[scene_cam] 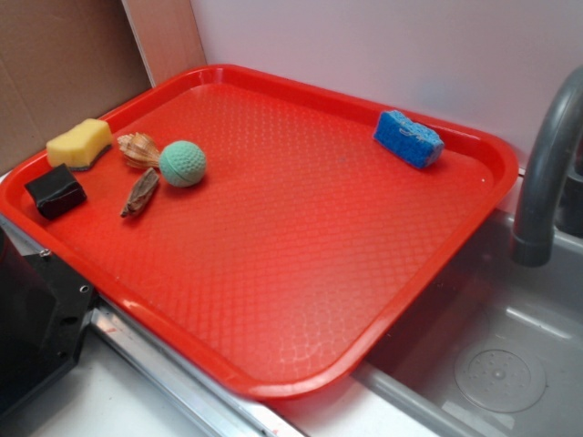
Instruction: Grab the black box.
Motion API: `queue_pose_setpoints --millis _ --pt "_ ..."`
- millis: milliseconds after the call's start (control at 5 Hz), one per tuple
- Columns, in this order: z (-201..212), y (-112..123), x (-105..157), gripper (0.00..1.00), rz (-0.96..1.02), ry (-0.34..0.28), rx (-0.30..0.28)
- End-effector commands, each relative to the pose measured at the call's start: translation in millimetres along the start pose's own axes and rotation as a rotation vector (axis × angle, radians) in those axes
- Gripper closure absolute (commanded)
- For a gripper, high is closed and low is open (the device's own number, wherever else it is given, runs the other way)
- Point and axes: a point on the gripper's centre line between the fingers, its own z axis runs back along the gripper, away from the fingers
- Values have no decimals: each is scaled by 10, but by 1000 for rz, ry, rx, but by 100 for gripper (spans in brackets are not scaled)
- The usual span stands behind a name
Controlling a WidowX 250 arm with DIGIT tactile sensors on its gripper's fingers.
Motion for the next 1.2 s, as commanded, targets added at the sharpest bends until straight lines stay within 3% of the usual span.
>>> queue_pose_setpoints --millis 0,200,600,800,1000 --pt "0 0 0 0 0 0 0" --pt "-265 288 182 0 219 -89 -78" --pt "-928 908 -16 0 716 -32 26" --pt "-1258 1089 -136 0 958 27 122" --pt "-1486 1191 -245 0 1093 51 166"
